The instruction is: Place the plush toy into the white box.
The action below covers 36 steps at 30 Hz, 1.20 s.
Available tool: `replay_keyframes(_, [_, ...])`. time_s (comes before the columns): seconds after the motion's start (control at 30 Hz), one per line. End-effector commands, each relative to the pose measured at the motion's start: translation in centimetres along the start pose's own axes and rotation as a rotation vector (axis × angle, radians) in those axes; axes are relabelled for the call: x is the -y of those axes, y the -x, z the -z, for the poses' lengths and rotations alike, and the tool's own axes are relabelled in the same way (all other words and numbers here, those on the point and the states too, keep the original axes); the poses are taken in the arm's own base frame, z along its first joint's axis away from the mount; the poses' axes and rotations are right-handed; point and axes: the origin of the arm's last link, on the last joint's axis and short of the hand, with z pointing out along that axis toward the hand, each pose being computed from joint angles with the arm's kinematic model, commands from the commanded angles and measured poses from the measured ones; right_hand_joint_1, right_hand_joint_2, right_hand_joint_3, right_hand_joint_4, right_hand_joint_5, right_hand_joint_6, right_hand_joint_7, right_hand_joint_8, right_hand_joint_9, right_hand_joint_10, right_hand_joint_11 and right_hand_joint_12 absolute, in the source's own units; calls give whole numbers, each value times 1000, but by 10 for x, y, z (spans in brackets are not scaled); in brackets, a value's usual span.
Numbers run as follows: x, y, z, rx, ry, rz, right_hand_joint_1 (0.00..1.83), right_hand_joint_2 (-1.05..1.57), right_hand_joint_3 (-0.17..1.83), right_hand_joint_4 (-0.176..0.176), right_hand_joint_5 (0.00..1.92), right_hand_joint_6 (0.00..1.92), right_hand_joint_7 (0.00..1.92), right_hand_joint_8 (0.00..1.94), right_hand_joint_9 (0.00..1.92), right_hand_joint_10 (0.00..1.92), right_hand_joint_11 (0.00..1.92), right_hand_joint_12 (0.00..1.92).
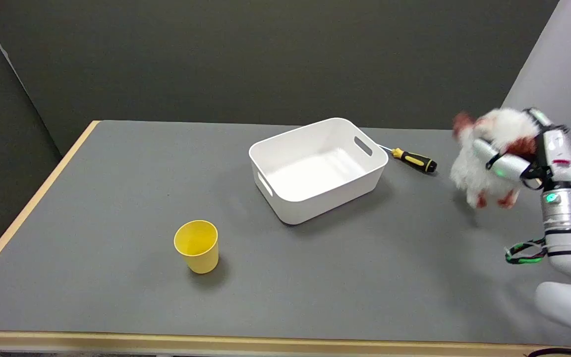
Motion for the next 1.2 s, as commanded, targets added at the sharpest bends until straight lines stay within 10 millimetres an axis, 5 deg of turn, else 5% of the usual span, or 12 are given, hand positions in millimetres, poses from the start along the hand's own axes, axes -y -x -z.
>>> replay_keyframes(0.03, [59,-53,-20,-241,-245,-80,1149,1102,492,-176,584,1644,637,1699,1000,1921,1197,1921])
replay_keyframes(0.27, [108,7,-36,-43,-337,-205,1145,1110,487,-176,575,1656,628,1709,976,1921,1164,1921])
replay_keyframes(0.53, [190,74,-59,83,-468,-342,1143,1112,488,-176,573,1659,626,1713,962,1921,1105,1921])
replay_keyframes(0.8, [253,143,-58,193,-484,-475,1142,1114,486,-176,570,1663,623,1716,957,1921,1089,1921])
replay_keyframes(1.2, [295,220,-30,360,-408,-553,1131,1149,444,-176,546,1681,599,1737,913,1921,942,1921])
